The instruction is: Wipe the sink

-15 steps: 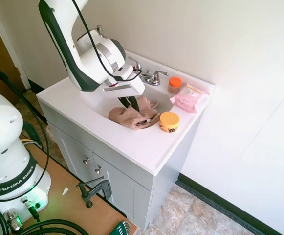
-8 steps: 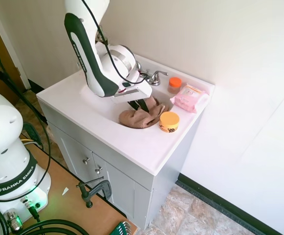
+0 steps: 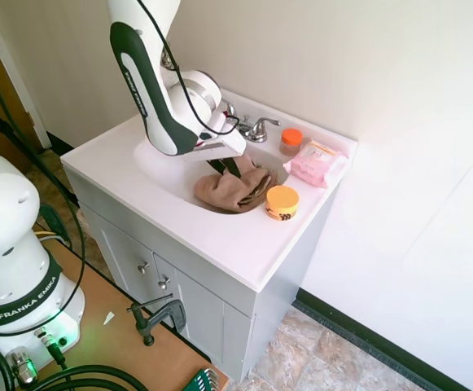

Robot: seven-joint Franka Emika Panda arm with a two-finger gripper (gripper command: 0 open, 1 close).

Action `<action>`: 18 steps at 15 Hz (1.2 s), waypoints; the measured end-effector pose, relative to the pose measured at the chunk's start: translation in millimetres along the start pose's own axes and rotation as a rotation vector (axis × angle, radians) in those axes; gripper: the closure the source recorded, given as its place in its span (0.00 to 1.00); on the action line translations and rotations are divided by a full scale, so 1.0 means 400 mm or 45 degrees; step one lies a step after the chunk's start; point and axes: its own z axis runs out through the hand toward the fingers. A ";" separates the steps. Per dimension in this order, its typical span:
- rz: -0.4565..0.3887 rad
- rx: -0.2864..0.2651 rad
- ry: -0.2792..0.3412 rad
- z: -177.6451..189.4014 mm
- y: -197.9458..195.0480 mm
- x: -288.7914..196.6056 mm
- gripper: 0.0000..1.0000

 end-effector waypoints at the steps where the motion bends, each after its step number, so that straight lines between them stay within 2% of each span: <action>1: -0.003 0.019 0.001 -0.013 -0.019 -0.010 1.00; 4: 0.003 0.066 -0.010 -0.050 -0.076 -0.043 1.00; 7: 0.051 0.085 -0.057 -0.077 -0.116 -0.068 1.00; 18: 0.260 0.092 -0.415 -0.136 -0.164 -0.071 1.00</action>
